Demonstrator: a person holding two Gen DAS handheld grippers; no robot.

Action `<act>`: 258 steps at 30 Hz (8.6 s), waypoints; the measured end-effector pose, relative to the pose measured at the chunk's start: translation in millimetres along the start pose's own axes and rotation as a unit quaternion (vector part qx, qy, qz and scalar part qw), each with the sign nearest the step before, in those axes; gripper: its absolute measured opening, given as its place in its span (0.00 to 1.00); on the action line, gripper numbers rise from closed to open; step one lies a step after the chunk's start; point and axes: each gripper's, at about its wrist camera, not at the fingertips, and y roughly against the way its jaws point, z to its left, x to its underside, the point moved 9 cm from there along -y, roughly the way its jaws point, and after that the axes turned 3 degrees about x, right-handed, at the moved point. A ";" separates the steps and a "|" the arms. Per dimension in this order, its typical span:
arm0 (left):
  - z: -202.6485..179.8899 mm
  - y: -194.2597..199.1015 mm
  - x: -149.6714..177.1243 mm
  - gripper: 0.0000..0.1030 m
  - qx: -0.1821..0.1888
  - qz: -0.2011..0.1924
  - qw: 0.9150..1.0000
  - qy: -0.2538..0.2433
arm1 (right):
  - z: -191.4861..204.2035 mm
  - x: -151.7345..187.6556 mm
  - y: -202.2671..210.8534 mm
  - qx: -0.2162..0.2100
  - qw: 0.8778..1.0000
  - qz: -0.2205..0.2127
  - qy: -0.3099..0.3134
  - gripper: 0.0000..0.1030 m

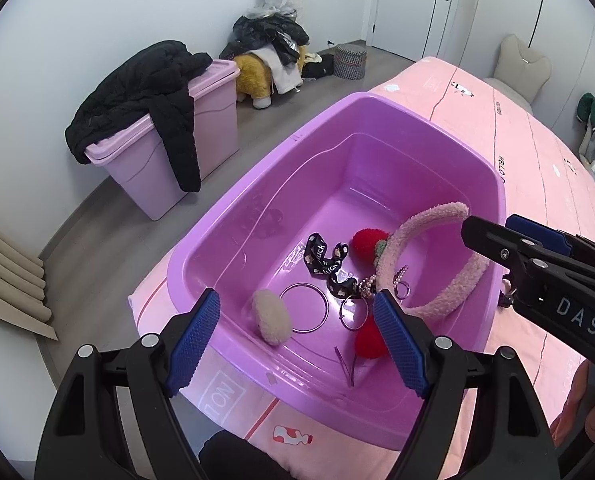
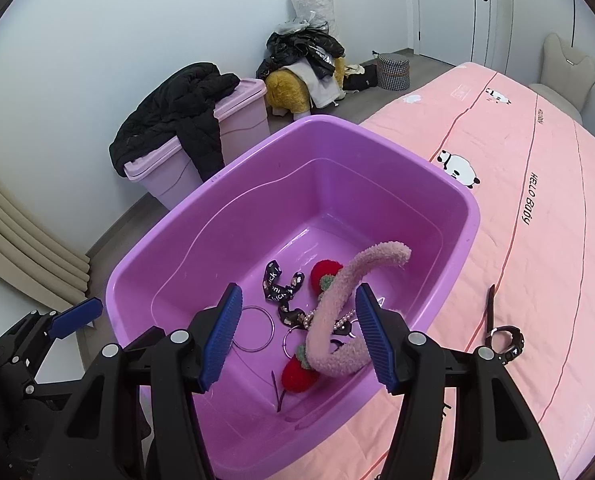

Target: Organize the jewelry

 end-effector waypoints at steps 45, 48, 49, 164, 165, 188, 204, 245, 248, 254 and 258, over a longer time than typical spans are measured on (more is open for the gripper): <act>-180.3 46.2 70.6 0.78 0.103 -0.008 0.984 -0.143 | -198.2 205.8 134.2 0.132 0.970 -0.035 -0.199 0.55; -201.0 37.9 78.4 0.79 0.112 0.000 0.981 -0.156 | -211.5 226.0 133.7 0.145 0.966 -0.032 -0.211 0.55; -208.4 33.3 81.2 0.79 0.114 0.003 0.980 -0.161 | -214.6 233.1 131.9 0.147 0.965 -0.030 -0.215 0.55; -312.0 -91.8 114.2 0.63 0.143 0.043 0.971 -0.188 | -255.9 312.3 51.7 0.148 0.962 -0.014 -0.228 0.12; -307.8 -80.1 114.5 0.63 0.145 0.035 0.971 -0.189 | -255.0 308.8 58.8 0.149 0.962 -0.020 -0.227 0.12; -154.7 49.5 61.5 0.63 0.096 -0.058 0.985 -0.130 | -133.1 164.0 123.4 0.069 0.981 -0.126 -0.127 0.12; -28.2 20.0 19.9 0.63 0.042 -0.040 0.998 -0.035 | -19.8 45.2 46.8 -0.023 0.995 -0.088 -0.034 0.12; 9.3 -21.4 8.0 0.87 0.006 0.013 0.999 0.033 | -12.3 3.6 -19.1 0.026 0.999 -0.019 -0.031 0.59; 10.1 -17.7 6.6 0.87 -0.003 0.008 1.000 0.030 | -12.0 5.7 -16.3 0.029 0.999 -0.020 -0.028 0.59; 11.2 -10.6 8.2 0.87 -0.011 0.003 1.000 0.028 | -12.6 10.2 -11.7 0.029 0.999 -0.023 -0.030 0.59; 10.9 -7.1 8.4 0.87 -0.012 0.000 1.000 0.028 | -12.8 13.8 -8.0 0.030 0.999 -0.025 -0.033 0.59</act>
